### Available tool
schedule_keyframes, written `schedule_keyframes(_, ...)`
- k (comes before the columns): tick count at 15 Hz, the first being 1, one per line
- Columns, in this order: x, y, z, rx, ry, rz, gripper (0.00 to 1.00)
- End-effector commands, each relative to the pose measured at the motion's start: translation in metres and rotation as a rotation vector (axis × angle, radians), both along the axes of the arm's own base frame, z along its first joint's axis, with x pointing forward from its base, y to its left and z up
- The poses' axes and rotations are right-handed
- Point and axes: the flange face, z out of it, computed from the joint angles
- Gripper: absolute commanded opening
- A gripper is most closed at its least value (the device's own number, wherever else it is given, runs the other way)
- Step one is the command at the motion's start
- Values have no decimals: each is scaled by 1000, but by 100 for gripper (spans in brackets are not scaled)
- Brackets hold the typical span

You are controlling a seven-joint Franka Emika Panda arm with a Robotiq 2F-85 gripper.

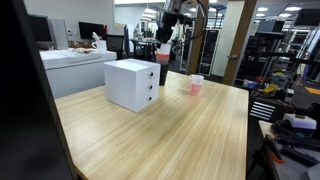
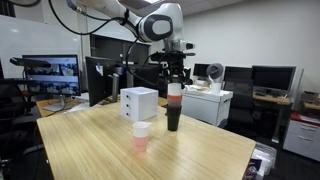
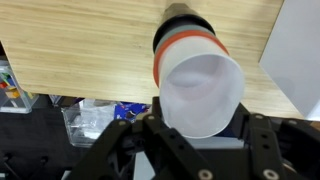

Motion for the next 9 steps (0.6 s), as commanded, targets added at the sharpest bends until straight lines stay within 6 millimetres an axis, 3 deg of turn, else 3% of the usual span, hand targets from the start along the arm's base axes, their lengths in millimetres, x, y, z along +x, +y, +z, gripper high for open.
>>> schedule_keyframes(1,-4,3,14,-1,11,4,39)
schedule_keyframes(9,-3,4,19,-6,2,6,39)
